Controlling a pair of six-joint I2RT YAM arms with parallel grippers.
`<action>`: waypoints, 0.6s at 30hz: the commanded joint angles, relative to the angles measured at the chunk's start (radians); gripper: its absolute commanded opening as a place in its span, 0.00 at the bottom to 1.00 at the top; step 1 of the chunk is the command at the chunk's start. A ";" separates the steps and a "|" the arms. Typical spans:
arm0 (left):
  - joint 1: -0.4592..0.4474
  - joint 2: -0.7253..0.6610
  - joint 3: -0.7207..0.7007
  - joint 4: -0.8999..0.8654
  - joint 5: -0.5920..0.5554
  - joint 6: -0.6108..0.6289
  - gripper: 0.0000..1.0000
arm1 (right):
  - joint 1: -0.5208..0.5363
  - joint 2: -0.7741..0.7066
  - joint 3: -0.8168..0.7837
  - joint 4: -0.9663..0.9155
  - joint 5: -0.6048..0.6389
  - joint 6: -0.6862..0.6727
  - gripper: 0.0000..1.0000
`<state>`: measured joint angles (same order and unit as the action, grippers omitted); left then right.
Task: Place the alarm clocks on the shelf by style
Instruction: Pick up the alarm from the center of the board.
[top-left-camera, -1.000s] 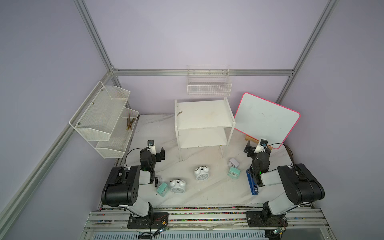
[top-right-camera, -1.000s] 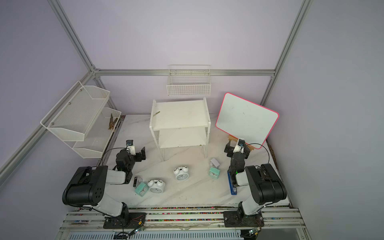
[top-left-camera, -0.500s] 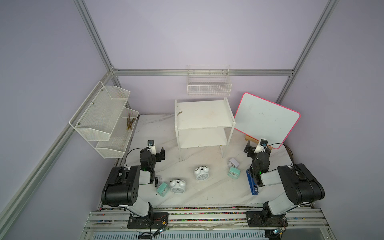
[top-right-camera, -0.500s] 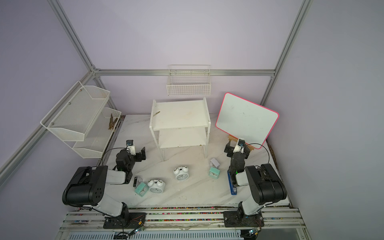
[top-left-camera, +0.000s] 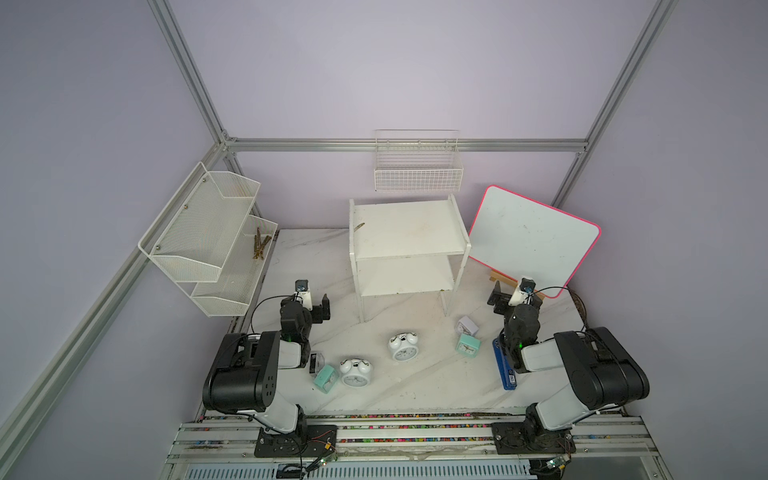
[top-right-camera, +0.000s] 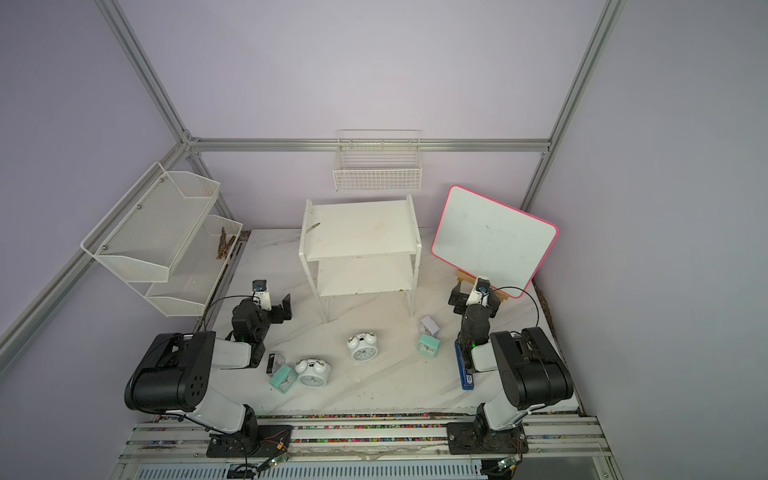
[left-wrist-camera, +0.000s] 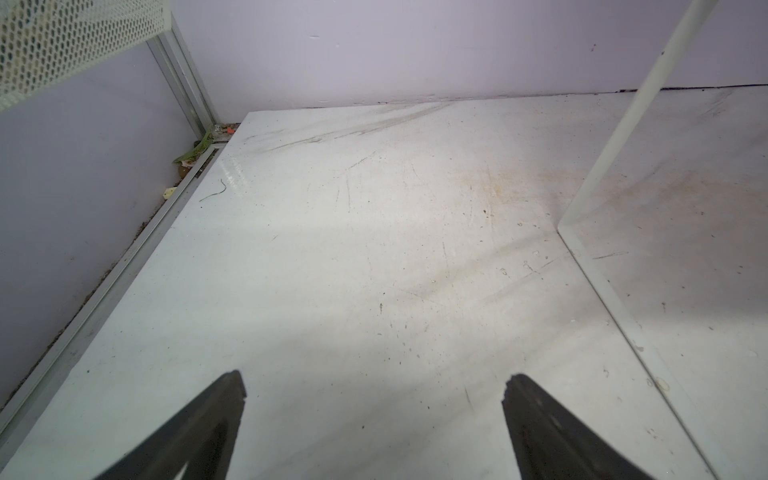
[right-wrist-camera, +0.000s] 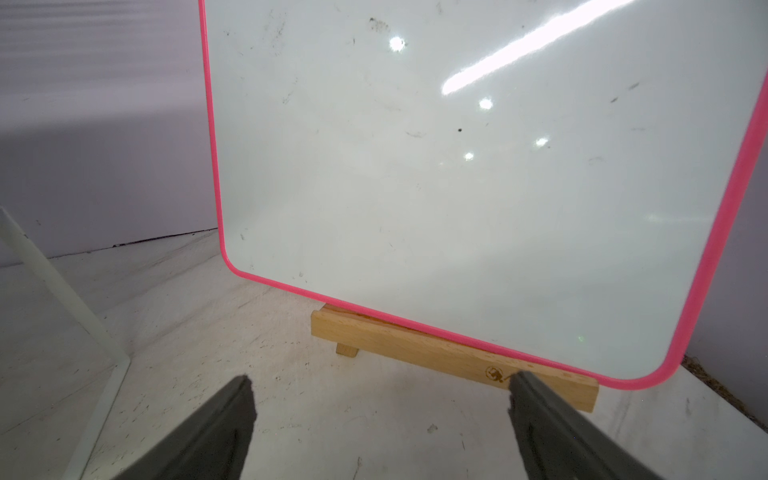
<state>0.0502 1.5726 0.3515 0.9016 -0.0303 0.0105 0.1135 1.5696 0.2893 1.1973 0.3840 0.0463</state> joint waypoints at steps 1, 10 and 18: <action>-0.003 -0.014 0.025 0.031 -0.008 -0.018 1.00 | 0.009 -0.087 -0.012 -0.049 -0.012 -0.018 0.99; -0.002 -0.204 0.056 -0.159 0.052 -0.006 1.00 | 0.061 -0.429 0.158 -0.711 -0.176 0.061 0.99; 0.011 -0.396 0.095 -0.368 0.243 0.097 1.00 | 0.273 -0.562 0.314 -1.113 -0.064 0.195 0.99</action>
<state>0.0521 1.2228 0.4103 0.6403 0.1127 0.0475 0.3340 1.0370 0.5598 0.3229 0.2714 0.1692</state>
